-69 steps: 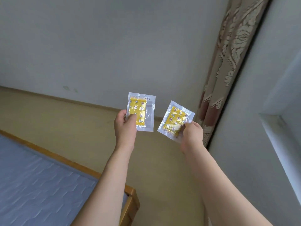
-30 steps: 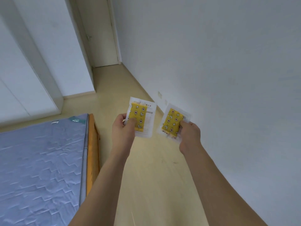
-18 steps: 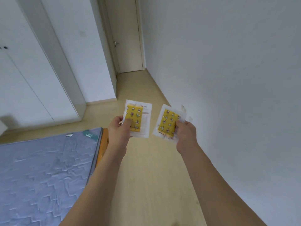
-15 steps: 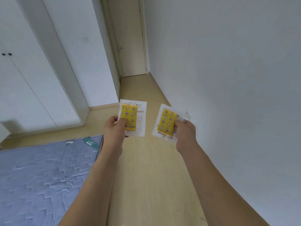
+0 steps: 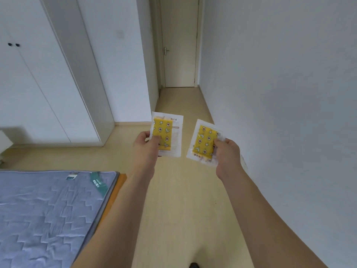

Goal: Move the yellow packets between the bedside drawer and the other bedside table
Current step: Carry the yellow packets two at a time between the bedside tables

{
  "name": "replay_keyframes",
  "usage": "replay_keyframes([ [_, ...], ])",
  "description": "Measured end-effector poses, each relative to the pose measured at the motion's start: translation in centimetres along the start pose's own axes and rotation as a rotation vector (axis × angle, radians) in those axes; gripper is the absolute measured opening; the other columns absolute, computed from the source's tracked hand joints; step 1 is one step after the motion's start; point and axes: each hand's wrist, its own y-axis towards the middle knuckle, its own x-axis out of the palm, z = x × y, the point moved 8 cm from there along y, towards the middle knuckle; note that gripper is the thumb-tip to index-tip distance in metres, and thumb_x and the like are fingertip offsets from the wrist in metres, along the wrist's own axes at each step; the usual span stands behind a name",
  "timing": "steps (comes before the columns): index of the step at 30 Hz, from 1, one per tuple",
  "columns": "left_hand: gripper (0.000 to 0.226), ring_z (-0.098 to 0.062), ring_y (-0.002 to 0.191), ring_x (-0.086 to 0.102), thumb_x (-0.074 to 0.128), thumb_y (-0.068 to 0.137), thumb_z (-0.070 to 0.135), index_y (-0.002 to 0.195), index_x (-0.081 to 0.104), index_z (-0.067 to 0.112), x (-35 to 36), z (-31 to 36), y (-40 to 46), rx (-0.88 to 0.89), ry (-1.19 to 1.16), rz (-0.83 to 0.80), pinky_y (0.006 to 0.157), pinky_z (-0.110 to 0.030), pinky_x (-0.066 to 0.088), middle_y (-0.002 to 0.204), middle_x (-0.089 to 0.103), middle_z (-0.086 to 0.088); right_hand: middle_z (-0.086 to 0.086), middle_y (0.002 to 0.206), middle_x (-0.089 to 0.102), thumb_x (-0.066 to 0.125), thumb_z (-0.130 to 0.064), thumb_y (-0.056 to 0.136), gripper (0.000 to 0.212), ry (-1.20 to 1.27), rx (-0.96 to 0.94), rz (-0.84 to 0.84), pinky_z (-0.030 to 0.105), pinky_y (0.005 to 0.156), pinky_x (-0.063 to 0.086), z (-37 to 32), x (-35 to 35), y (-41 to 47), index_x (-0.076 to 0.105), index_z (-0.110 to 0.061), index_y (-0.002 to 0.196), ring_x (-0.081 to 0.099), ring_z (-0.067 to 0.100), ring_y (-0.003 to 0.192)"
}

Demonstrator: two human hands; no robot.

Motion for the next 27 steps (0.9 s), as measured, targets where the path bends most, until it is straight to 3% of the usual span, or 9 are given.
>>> replay_keyframes([
  [5, 0.011, -0.023, 0.086, 0.071, 0.055, 0.092, 0.01, 0.091, 0.063, 0.018, 6.4, 1.1, 12.4, 0.009, -0.057, 0.015, 0.077, -0.04, 0.057, 0.091, 0.073, -0.001, 0.005, 0.099, 0.07, 0.051, -0.014, 0.1, 0.01, -0.08, -0.049, 0.005, 0.033, 0.062, 0.058, -4.8, 4.6, 11.8, 0.059, -0.013, 0.105, 0.07, 0.02, 0.082],
  [9, 0.012, -0.025, 0.089, 0.07, 0.055, 0.091, 0.008, 0.09, 0.062, 0.018, 11.4, 1.6, 20.4, -0.003, -0.104, 0.021, 0.08, -0.042, 0.057, 0.09, 0.072, -0.001, 0.007, 0.106, 0.069, 0.051, -0.014, 0.098, 0.018, -0.115, -0.116, 0.015, 0.043, 0.076, 0.06, -8.1, 7.8, 20.4, 0.058, -0.01, 0.114, 0.07, 0.023, 0.091],
  [13, 0.011, -0.022, 0.08, 0.069, 0.055, 0.09, 0.007, 0.086, 0.061, 0.014, 14.1, 0.8, 28.1, -0.042, -0.13, 0.018, 0.069, -0.032, 0.055, 0.088, 0.072, -0.003, 0.006, 0.103, 0.07, 0.05, -0.013, 0.098, 0.014, -0.112, -0.096, -0.022, 0.042, 0.073, 0.06, -8.3, 12.8, 28.3, 0.059, -0.011, 0.109, 0.07, 0.022, 0.086],
  [18, 0.012, -0.018, 0.072, 0.067, 0.055, 0.089, 0.006, 0.081, 0.06, 0.014, 14.1, -0.6, 40.0, -0.051, -0.132, 0.11, 0.064, -0.03, 0.053, 0.079, 0.071, 0.0, 0.007, 0.105, 0.07, 0.052, -0.014, 0.098, 0.017, -0.104, -0.02, -0.123, 0.049, 0.078, 0.059, -5.3, 23.1, 38.8, 0.058, -0.012, 0.114, 0.07, 0.025, 0.091],
  [23, 0.012, -0.018, 0.07, 0.067, 0.056, 0.089, 0.008, 0.08, 0.06, 0.016, 10.8, 0.9, 53.2, -0.003, -0.07, 0.265, 0.062, -0.028, 0.05, 0.077, 0.07, 0.002, 0.008, 0.098, 0.07, 0.052, -0.012, 0.098, 0.012, -0.1, 0.015, -0.25, 0.029, 0.055, 0.054, -4.3, 36.5, 49.1, 0.058, -0.011, 0.108, 0.068, 0.019, 0.075],
  [27, 0.01, -0.024, 0.076, 0.068, 0.056, 0.087, 0.008, 0.082, 0.06, 0.015, 5.6, 3.8, 62.3, 0.051, -0.039, 0.416, 0.067, -0.032, 0.053, 0.083, 0.07, -0.004, 0.008, 0.098, 0.07, 0.053, -0.012, 0.096, 0.005, -0.128, 0.012, -0.376, 0.032, 0.061, 0.057, -4.6, 49.2, 54.7, 0.057, -0.015, 0.096, 0.067, 0.02, 0.074],
])
